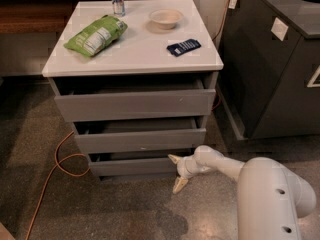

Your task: Place redbull can into bottom drawer

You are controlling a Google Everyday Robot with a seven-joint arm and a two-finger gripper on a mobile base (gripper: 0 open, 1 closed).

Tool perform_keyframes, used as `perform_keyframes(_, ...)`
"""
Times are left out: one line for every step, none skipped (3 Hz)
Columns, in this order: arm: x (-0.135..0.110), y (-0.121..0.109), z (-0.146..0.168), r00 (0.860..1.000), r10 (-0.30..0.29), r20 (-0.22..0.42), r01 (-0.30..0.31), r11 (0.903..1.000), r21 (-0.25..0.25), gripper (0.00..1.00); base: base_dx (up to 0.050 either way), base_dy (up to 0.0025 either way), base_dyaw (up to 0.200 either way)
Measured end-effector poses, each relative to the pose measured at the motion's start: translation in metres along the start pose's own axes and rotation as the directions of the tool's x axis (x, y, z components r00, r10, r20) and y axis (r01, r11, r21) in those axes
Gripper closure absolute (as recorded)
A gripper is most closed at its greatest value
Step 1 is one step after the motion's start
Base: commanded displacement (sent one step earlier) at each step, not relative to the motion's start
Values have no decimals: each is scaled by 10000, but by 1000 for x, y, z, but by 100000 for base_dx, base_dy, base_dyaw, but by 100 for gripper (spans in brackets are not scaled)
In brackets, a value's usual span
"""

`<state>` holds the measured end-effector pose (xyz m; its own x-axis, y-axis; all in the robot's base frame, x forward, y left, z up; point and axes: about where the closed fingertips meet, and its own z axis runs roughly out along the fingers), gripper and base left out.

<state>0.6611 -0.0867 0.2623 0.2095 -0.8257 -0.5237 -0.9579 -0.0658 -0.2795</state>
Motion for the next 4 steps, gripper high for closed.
perform_keyframes(11,-7,17,9998,11,-176,-12,10000,-28,0,0,0,0)
perform_keyframes(19,-18,32,9997,68,-228,-68,10000,10,0,0,0,0)
perform_keyframes(27,-28,45,9996,205,-172,-203,9997,123,0,0,0,0)
perform_keyframes(29,-35,53,9994,247,-240,-238,9991,344,15,0,0,0)
